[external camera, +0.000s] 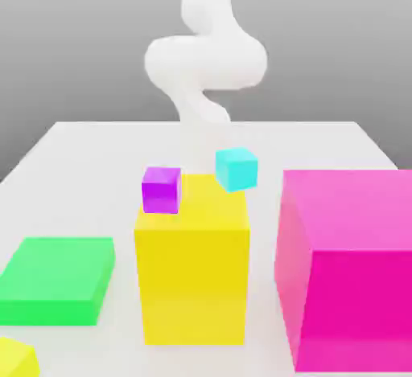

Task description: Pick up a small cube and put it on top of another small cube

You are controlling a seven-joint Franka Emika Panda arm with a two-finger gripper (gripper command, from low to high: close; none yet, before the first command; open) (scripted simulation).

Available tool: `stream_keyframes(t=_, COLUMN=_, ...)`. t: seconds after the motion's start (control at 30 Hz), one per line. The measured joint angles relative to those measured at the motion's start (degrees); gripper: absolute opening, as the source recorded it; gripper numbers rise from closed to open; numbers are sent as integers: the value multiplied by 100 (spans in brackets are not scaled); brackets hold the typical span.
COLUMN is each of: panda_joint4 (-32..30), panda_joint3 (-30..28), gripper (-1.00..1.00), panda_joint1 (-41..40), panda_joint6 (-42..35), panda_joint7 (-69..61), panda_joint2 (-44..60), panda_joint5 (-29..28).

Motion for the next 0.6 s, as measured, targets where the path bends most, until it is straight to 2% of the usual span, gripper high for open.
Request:
stream_keyframes(t=0.37, panda_joint4=305, panda_joint3=114, gripper=0, panda_joint1=-1057, panda_joint6=506, panda_joint7=2592, panda_joint2=2321, panda_joint5=62)
stream_keyframes(t=0.6, panda_joint4=494, panda_joint3=-33, gripper=0, panda_joint1=-1530, panda_joint6=830, panda_joint7=4293, panda_joint2=3775, panda_joint5=-9)
